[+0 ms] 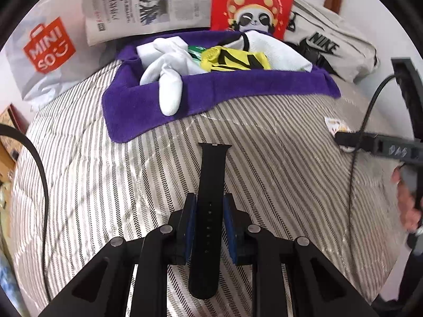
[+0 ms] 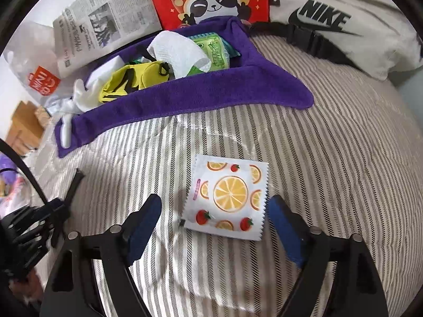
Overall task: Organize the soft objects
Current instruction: 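Grasp the orange-print wipes packet with the right gripper while the left holds the band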
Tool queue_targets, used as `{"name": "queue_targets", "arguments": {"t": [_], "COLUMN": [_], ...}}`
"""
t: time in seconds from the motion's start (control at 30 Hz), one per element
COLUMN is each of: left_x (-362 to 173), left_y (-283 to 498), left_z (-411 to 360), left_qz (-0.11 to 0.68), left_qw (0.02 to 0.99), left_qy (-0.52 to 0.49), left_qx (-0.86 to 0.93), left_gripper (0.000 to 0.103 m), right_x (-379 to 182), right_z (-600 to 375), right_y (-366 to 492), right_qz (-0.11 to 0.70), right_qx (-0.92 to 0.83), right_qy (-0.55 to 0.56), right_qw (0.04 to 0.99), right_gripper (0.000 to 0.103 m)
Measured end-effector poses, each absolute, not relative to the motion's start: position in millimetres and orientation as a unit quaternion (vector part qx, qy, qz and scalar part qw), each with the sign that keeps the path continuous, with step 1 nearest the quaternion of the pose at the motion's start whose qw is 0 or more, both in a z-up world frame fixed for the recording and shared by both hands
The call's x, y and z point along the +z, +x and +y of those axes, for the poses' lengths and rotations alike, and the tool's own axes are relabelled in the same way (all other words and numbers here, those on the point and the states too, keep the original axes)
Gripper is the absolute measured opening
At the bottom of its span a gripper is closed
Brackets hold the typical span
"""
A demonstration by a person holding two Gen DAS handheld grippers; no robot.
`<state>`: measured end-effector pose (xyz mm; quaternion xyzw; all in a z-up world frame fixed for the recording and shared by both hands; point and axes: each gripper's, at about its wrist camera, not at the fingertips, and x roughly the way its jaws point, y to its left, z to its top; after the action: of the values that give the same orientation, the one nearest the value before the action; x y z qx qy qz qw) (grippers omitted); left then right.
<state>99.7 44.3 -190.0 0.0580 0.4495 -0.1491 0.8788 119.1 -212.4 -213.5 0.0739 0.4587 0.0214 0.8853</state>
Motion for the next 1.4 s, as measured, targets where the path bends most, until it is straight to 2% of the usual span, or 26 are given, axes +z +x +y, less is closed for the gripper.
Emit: {"name": "queue_targets", "arguments": {"t": [0.07, 0.17, 0.23, 0.33, 0.37, 0.57, 0.6, 0.63, 0.67, 0.87, 1.13, 1.3, 1.4], "left_x": [-190.3, -191.1, -191.4, -192.2, -192.4, -192.8, -192.8, -192.6, -192.2, -192.3, -192.2, -191.3, -191.0], "left_y": [96.1, 94.0, 94.2, 91.3, 90.0, 86.7, 86.4, 86.5, 87.1, 89.9, 90.6, 91.4, 91.8], "left_z": [43.7, 43.3, 43.6, 42.1, 41.5, 41.6, 42.7, 43.8, 45.8, 52.2, 37.5, 38.3, 37.7], "left_qz": [0.447, 0.442, 0.438, 0.431, 0.428, 0.415, 0.414, 0.414, 0.416, 0.425, 0.430, 0.432, 0.434], "left_qw": [0.880, 0.883, 0.885, 0.890, 0.891, 0.898, 0.899, 0.899, 0.898, 0.893, 0.888, 0.888, 0.887], "left_qy": [0.057, 0.060, 0.056, 0.060, 0.062, 0.058, 0.056, 0.052, 0.047, 0.021, 0.081, 0.077, 0.077], "left_qx": [-0.148, -0.146, -0.144, -0.139, -0.137, -0.131, -0.134, -0.136, -0.139, -0.146, -0.142, -0.139, -0.135], "left_gripper": [0.020, 0.020, 0.020, 0.020, 0.021, 0.021, 0.020, 0.020, 0.020, 0.020, 0.021, 0.021, 0.020], "right_x": [-215.8, -220.2, -219.5, -217.1, -216.0, -214.3, -213.9, -213.2, -211.8, -208.7, -211.2, -212.0, -212.6], "right_z": [-202.7, -187.5, -189.5, -194.5, -198.2, -210.7, -209.2, -209.4, -210.6, -211.4, -215.6, -219.3, -214.2], "right_y": [120.1, 117.9, 116.9, 117.4, 117.1, 113.5, 116.3, 117.0, 117.0, 111.9, 111.7, 111.6, 111.8], "right_qz": [0.452, 0.432, 0.428, 0.424, 0.425, 0.426, 0.427, 0.429, 0.432, 0.439, 0.439, 0.435, 0.427], "right_qx": [-0.001, -0.018, -0.011, 0.005, 0.013, 0.035, 0.034, 0.034, 0.041, 0.063, 0.077, 0.084, 0.080], "right_qy": [0.047, -0.007, -0.005, -0.014, -0.016, -0.013, -0.009, -0.005, 0.002, 0.022, 0.029, 0.041, 0.022], "right_qw": [0.891, 0.901, 0.904, 0.906, 0.905, 0.904, 0.904, 0.903, 0.901, 0.896, 0.894, 0.895, 0.900], "right_gripper": [0.083, 0.075, 0.063, 0.053, 0.045, 0.040, 0.037, 0.029, 0.027, 0.026, 0.030, 0.031, 0.029]}}
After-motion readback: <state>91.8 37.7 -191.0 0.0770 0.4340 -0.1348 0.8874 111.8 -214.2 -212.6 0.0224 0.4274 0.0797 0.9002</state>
